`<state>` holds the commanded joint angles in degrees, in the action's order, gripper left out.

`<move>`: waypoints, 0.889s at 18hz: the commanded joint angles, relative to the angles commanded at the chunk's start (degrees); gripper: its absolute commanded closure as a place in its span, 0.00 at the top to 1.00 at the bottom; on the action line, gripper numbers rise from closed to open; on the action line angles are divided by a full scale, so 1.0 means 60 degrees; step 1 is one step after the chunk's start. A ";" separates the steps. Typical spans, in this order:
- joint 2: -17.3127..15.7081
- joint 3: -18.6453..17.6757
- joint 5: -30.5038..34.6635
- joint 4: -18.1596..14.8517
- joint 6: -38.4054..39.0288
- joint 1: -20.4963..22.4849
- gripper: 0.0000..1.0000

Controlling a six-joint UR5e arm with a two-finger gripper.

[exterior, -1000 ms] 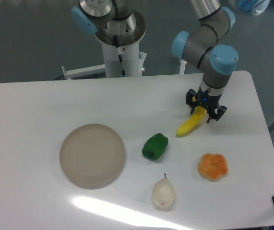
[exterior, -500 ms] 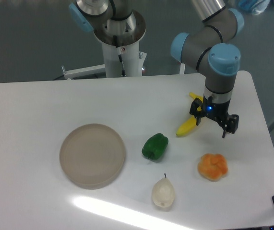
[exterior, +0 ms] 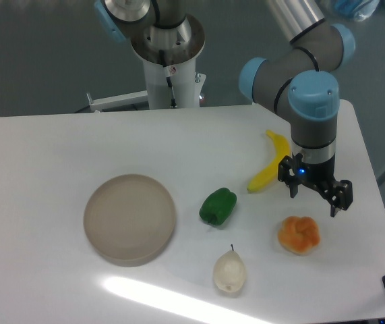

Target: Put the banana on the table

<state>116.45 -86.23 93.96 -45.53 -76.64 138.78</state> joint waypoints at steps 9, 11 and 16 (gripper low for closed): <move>0.0176 0.0235 0.0468 -0.0015 0.0000 -0.0132 1.00; 0.0220 0.0294 0.0542 0.0000 0.0015 -0.0249 1.00; 0.0220 0.0265 0.0527 0.0000 0.0015 -0.0264 1.00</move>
<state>117.77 -84.64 97.12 -45.53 -76.55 137.20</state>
